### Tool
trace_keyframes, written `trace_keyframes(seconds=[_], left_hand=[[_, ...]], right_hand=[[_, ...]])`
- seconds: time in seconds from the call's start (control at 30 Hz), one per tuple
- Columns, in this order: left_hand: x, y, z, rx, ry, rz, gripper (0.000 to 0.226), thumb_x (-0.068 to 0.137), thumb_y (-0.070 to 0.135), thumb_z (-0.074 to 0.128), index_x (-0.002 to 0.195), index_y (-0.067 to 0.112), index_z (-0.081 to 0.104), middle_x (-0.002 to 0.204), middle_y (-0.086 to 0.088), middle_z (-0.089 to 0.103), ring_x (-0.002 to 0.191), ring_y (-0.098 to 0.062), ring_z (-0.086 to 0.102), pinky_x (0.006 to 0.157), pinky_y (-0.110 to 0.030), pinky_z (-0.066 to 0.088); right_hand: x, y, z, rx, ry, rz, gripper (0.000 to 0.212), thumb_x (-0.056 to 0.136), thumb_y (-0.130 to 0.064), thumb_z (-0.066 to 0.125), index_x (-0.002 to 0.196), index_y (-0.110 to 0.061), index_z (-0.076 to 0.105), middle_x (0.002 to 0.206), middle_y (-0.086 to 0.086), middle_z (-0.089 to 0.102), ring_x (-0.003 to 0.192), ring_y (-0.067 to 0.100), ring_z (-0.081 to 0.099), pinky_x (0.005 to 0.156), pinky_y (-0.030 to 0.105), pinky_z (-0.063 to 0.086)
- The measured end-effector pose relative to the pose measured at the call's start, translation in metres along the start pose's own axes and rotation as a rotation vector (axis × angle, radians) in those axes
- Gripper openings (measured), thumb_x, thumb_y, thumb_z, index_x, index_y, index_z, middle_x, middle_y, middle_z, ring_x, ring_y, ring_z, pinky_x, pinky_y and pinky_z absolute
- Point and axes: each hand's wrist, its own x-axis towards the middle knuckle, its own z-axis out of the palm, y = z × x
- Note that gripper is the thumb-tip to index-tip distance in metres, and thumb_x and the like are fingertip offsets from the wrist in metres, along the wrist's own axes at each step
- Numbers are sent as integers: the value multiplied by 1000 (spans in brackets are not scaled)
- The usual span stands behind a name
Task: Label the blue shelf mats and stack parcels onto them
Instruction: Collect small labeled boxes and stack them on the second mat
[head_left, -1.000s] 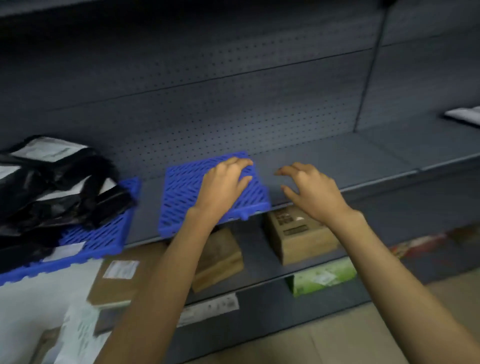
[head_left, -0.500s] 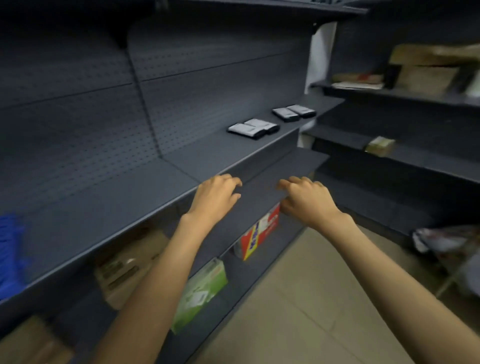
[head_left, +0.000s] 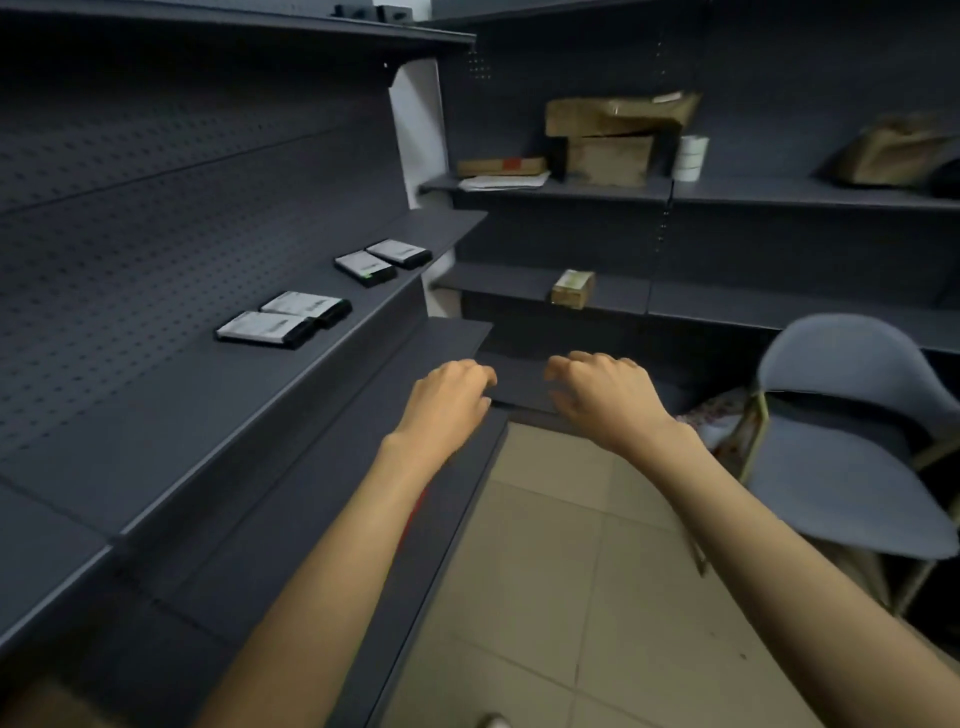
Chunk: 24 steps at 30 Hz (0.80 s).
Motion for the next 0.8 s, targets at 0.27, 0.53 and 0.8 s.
trace_keyframes(seconds=[0.27, 0.53, 0.8], left_hand=[[127, -75, 32, -13, 14, -84, 32, 94, 22, 62, 126, 21, 61, 124, -3, 64, 112, -28, 62, 82, -42, 52], [199, -195, 53, -21, 4, -317, 34, 95, 21, 62, 129, 20, 61, 129, -4, 62, 115, -27, 60, 85, -41, 51], [171, -290, 61, 51, 119, -677, 35, 93, 25, 61, 128, 21, 62, 127, -1, 62, 120, -24, 51, 87, -39, 49]], right_hand=[[152, 19, 46, 6, 22, -97, 24, 94, -26, 46, 114, -22, 59, 107, 2, 65, 95, 29, 64, 68, 35, 38], [296, -17, 109, 157, -61, -234, 29, 92, -27, 47, 118, -23, 56, 116, 3, 62, 104, 31, 62, 75, 37, 46], [409, -107, 161, 383, -128, -550, 33, 96, -30, 52, 128, -24, 53, 121, 5, 61, 109, 31, 59, 74, 37, 46]])
